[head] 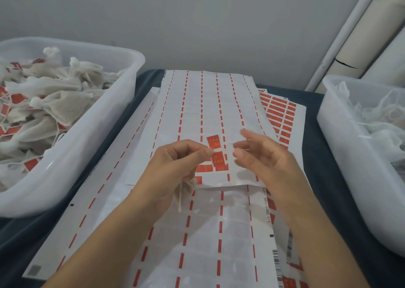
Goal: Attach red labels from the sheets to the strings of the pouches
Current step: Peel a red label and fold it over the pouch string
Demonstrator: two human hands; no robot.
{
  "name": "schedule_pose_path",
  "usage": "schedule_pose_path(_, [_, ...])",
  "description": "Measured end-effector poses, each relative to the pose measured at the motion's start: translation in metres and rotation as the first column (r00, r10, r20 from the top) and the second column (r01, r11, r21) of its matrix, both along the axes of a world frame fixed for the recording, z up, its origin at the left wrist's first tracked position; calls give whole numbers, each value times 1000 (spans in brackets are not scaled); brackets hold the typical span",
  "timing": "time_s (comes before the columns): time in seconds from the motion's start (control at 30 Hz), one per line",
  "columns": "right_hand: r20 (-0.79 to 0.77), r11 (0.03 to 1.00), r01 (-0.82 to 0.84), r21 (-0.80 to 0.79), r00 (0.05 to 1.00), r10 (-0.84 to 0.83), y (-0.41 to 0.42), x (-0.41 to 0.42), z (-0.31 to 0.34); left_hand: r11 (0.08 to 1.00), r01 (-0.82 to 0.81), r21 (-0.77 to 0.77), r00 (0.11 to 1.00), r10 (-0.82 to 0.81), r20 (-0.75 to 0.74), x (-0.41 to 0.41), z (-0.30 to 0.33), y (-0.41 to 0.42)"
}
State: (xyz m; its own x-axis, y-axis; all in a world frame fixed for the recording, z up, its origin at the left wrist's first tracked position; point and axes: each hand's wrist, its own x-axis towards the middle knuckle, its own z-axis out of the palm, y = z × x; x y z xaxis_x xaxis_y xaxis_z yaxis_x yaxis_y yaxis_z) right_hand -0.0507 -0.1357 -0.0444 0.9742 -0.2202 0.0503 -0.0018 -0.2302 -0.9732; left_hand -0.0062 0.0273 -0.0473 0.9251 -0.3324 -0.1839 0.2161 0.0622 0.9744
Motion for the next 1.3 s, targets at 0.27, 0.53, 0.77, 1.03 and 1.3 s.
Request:
schedule_pose_path(0.27, [20, 996, -44, 83, 999, 42, 7, -1, -2, 996, -15, 83, 997, 9, 78, -3, 0, -5])
schedule_pose_path(0.53, [118, 1000, 29, 12, 993, -30, 12, -3, -5, 997, -12, 70, 996, 5, 91, -6, 0, -8])
schedule_pose_path(0.77, [152, 999, 32, 37, 988, -38, 14, -4, -5, 1000, 16, 18, 996, -18, 85, -6, -3, -6])
schedule_pose_path(1.03, [135, 992, 129, -4, 983, -127, 14, -3, -6, 911, -264, 318, 839, 54, 542, -7, -8, -11])
schedule_pose_path(1.3, [72, 999, 24, -28, 997, -22, 7, -3, -5, 836, -470, 282, 278, -163, 947, -9, -24, -9])
